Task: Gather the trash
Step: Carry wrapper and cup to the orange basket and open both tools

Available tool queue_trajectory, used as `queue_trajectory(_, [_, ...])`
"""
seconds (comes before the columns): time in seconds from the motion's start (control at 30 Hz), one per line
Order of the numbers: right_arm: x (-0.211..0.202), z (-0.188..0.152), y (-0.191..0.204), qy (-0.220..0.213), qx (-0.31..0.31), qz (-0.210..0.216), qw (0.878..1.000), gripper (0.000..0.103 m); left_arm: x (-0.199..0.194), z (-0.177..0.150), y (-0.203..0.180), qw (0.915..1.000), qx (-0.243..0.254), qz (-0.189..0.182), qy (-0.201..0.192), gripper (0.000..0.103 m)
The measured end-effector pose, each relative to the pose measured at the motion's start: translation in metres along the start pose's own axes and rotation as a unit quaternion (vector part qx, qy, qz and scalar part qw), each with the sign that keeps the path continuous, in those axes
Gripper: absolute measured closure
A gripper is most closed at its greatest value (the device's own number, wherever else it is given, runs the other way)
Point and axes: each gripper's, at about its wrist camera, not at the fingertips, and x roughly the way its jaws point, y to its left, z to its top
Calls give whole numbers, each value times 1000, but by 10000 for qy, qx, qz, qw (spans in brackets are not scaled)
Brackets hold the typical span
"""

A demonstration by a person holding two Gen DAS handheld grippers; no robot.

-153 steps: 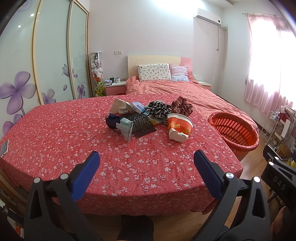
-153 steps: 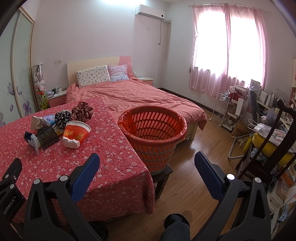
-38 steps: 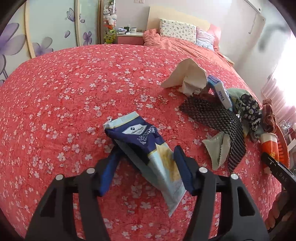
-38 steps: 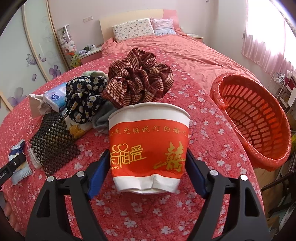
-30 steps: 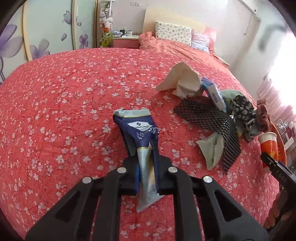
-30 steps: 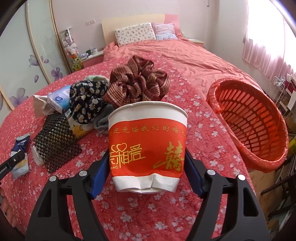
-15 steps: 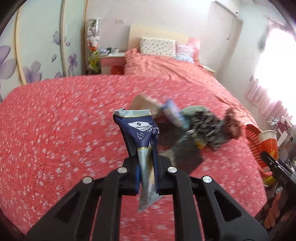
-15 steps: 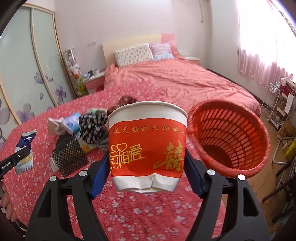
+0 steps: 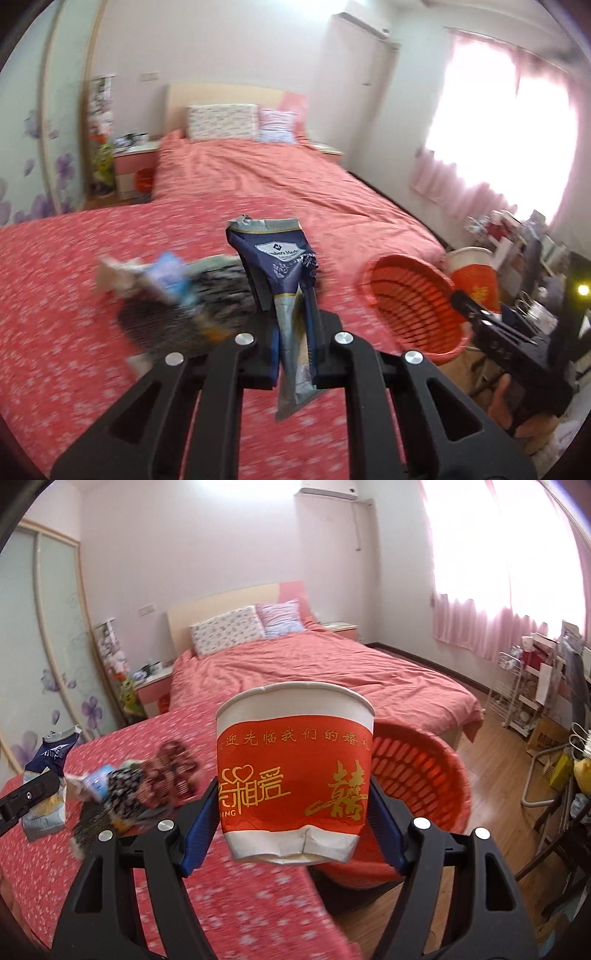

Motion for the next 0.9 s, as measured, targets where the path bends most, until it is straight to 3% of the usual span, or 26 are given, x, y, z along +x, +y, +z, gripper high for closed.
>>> queue_trajectory(0.23, [18, 6, -41, -40, 348, -260, 9990, 30, 57, 10, -86, 9961, 436, -737, 191, 91])
queue_trajectory(0.47, [38, 10, -79, 8, 755, -241, 9969, 30, 119, 10, -153, 9892, 783, -1143, 473, 90])
queue_trajectory(0.67, [58, 14, -102, 115, 1022, -34, 9947, 28, 173, 8, -170, 9885, 742, -1085, 741, 83])
queue_trajectory(0.73, [66, 13, -107, 204, 1089, 7, 9938, 25, 191, 5, -169, 9890, 687, -978, 877, 69])
queue_trajectory(0.8, [68, 13, -109, 234, 1092, -43, 9937, 19, 197, 2, -161, 9894, 628, -874, 976, 64])
queue_trajectory(0.9, [66, 9, -108, 272, 1052, -153, 9940, 19, 200, -4, -142, 9902, 546, -692, 1079, 60])
